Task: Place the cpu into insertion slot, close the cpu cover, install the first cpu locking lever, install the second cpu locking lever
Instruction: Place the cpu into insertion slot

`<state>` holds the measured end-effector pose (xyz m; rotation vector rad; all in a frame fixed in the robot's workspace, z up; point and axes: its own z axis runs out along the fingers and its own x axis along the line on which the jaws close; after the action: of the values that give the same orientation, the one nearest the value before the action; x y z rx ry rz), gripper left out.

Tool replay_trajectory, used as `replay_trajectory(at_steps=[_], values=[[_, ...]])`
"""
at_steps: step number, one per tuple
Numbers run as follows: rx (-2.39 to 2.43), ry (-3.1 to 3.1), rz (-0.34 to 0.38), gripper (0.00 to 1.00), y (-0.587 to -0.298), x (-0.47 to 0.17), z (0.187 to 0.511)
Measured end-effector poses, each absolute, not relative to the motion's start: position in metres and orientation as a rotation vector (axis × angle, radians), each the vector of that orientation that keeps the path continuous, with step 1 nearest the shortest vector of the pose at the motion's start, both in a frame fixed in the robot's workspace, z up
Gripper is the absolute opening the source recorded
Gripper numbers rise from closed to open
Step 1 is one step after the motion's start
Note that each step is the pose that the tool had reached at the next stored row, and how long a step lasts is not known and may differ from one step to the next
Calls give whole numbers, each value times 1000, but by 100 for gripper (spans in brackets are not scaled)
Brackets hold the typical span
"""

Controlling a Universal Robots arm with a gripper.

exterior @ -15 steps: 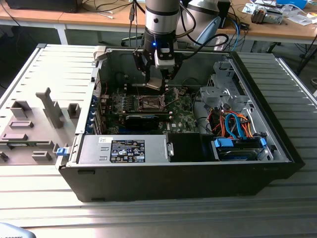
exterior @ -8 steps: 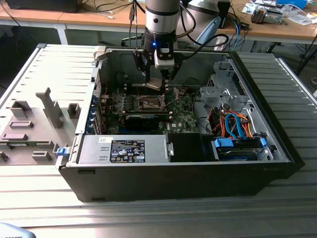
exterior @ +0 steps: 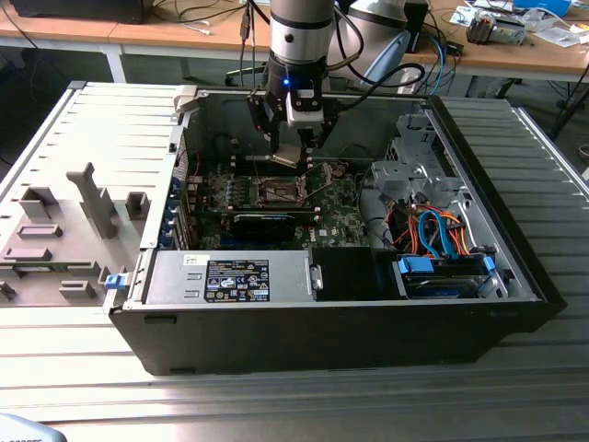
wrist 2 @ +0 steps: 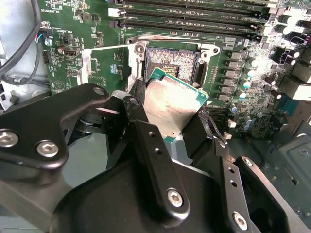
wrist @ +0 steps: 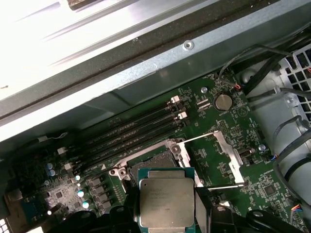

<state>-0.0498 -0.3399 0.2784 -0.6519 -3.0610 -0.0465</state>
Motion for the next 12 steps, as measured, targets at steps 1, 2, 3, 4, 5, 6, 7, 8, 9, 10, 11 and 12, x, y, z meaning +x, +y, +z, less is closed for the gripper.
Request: replay_trajectory(at_steps=[1,2,3,4,5,6,7,8,9,10,11,12], values=[[-653,-3061,-47,55,-340,-50,278],[-655,-3060,-47,55,-340,-50,278],[-658,-3060,-47,55,-340,-50,278],[-660,-3059,-46,55,-340,-50,278],[-662,-3059,-47,55,-340,-50,278],[-665,-3058,-47,55,-340,-50,278],[-666,-3058,-47,55,-340,-50,278],[-667,-3058,-47,55,-340,-50,278],[-670,-3057,-47,55,-340,-50,278],[-673,-3057,-47,55,-340,-50,278],[-675,-3056,-47,55,-340,-50,278],[-677,-3056,-47,55,-340,-50,278]])
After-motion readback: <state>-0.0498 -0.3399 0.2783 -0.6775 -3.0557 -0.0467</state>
